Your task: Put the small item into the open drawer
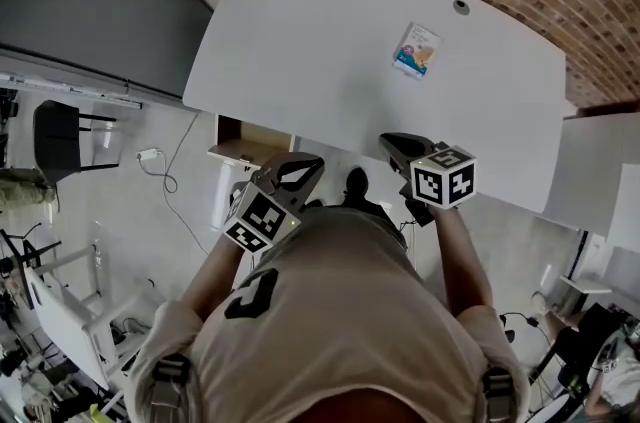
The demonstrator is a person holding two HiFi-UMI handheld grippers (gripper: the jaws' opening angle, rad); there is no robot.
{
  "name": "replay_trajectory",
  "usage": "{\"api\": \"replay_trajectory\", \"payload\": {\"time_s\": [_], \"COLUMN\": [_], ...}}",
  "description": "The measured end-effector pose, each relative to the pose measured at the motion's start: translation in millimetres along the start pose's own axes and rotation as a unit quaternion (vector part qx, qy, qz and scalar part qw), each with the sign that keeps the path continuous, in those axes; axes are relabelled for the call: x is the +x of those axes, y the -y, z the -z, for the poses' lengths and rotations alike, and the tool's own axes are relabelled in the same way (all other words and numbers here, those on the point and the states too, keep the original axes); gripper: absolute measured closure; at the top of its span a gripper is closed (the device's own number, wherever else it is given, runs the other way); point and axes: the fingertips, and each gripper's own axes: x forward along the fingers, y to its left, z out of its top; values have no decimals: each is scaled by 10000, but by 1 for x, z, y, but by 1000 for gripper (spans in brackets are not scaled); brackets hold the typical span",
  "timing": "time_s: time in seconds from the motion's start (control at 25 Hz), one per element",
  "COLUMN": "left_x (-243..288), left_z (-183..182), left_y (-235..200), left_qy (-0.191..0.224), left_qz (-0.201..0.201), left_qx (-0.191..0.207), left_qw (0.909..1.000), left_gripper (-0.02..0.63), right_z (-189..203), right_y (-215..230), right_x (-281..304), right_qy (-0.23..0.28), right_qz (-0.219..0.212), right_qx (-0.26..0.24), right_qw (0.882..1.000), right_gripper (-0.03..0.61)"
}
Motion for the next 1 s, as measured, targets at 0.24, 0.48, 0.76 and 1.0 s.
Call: {"api": "replay_trajectory", "payload": {"time_s": [0.24,0.48,0.76,1.0], "left_x": [21,41,57,52], "left_z": [-14,-18,-25,-17], "left_y": [4,12,16,10], "left_qy": [-57,-205,-229,-372], "left_qz": [-13,89,13,-263], "left_qx": [-22,36,-107,-244], "left_qw": [10000,9997,9997,9987], "left_gripper": [609,609,609,609], "right_z": [-32,-54,-42,-36], "right_y": [73,132,189,218], "right_x": [7,29,60,85], "right_qy": [-89,-284,-1098,-1563], "right_qz": [601,1127,1644,1776], "right_qx": [-572,-1180,-2136,-2656], "right_qw": [9965,9862,9567,9346], "right_gripper": [574,572,399,399]}}
